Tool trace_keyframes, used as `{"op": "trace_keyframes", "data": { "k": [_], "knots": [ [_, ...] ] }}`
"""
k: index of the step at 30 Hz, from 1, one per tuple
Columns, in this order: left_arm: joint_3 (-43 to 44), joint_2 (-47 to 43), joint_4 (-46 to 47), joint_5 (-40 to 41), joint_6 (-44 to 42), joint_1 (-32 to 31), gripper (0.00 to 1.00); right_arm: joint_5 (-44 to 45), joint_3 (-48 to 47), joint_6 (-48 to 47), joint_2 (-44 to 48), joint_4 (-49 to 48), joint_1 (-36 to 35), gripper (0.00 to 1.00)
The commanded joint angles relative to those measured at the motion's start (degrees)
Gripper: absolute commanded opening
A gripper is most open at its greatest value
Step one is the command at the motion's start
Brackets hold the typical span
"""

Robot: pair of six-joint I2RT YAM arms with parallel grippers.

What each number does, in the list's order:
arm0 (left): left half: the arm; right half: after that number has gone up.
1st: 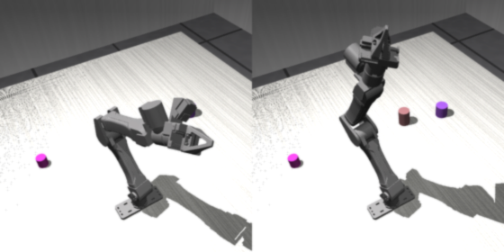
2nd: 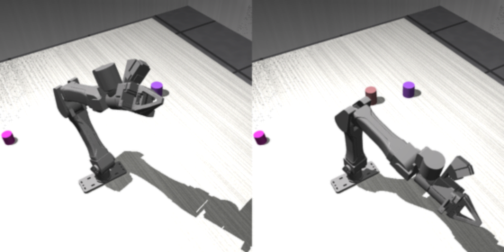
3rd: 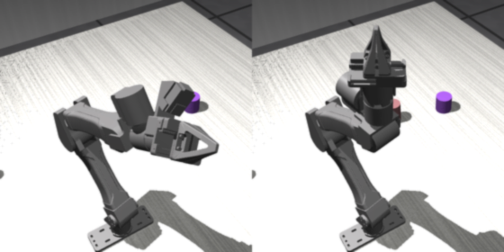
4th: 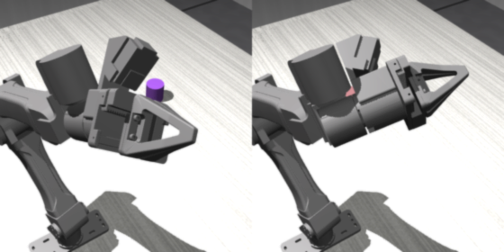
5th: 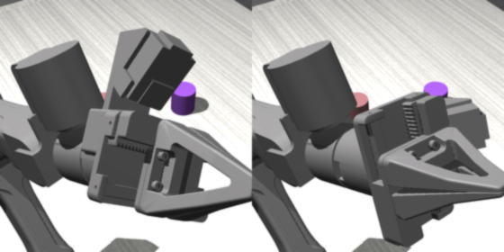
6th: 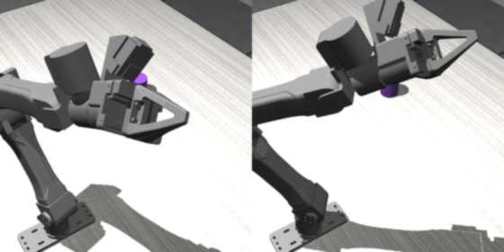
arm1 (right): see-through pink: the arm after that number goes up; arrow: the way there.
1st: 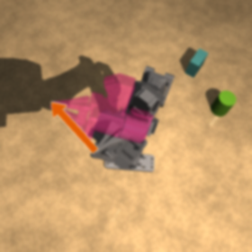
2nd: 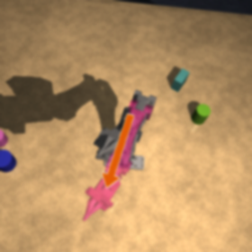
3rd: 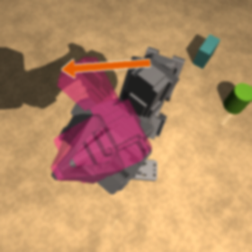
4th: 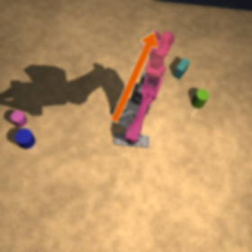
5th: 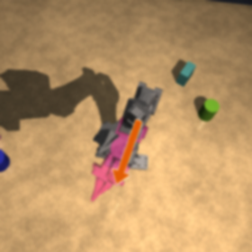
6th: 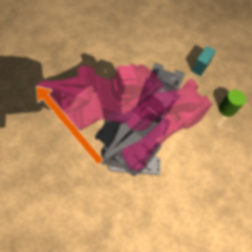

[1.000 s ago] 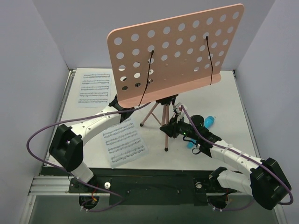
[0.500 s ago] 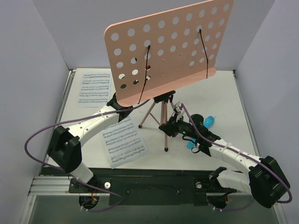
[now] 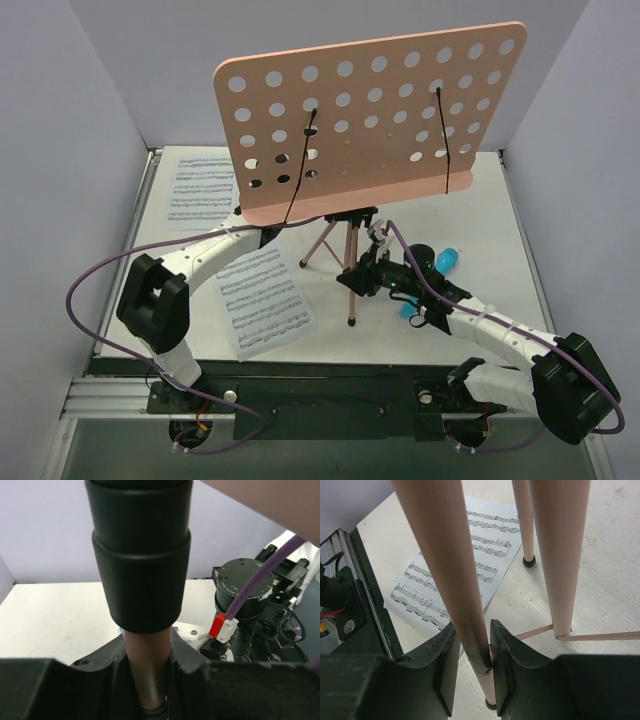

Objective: Set up the instrument practice props

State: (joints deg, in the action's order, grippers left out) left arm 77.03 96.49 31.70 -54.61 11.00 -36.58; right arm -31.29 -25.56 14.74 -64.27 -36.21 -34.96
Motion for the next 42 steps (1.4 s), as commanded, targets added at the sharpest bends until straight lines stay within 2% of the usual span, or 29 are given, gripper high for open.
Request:
{"op": "trace_keyframes", "data": {
  "k": [1, 10, 16, 24, 27, 31, 35, 42],
  "knots": [
    [7.6, 2.4, 12.1, -9.4, 5.1, 1.0, 0.0, -5.8, -3.4, 0.6, 0.9, -2.6, -0.9, 0.25],
    [12.2, 6.0, 11.2, -12.6, 5.5, 1.2, 0.0, -3.2, -3.5, 0.9, 1.0, -5.4, -0.9, 0.25],
    [11.6, 6.3, 12.1, -13.0, 6.3, 1.2, 0.0, -1.1, -2.7, 0.9, 1.9, -8.1, -0.8, 0.42],
    [10.9, 6.8, 13.4, -13.3, 7.3, 1.2, 0.0, 3.7, -1.5, 0.0, 5.4, -9.5, -0.8, 0.43],
    [10.9, 6.9, 13.6, -13.4, 7.5, 1.2, 0.0, 4.2, -1.3, 0.1, 5.6, -9.5, -0.6, 0.35],
    [11.8, 7.4, 13.6, -13.9, 7.5, 1.4, 0.0, 3.1, -2.1, 1.1, 4.5, -8.0, -0.4, 0.08],
    [14.8, 8.9, 13.4, -14.5, 7.5, 1.9, 0.0, 2.1, -3.4, 2.3, 3.9, -7.0, -0.4, 0.0],
    [20.1, 11.9, 11.4, -16.8, 4.9, 2.2, 0.0, 0.6, -6.6, 3.5, 5.2, -1.5, -1.1, 0.0]
  ]
}}
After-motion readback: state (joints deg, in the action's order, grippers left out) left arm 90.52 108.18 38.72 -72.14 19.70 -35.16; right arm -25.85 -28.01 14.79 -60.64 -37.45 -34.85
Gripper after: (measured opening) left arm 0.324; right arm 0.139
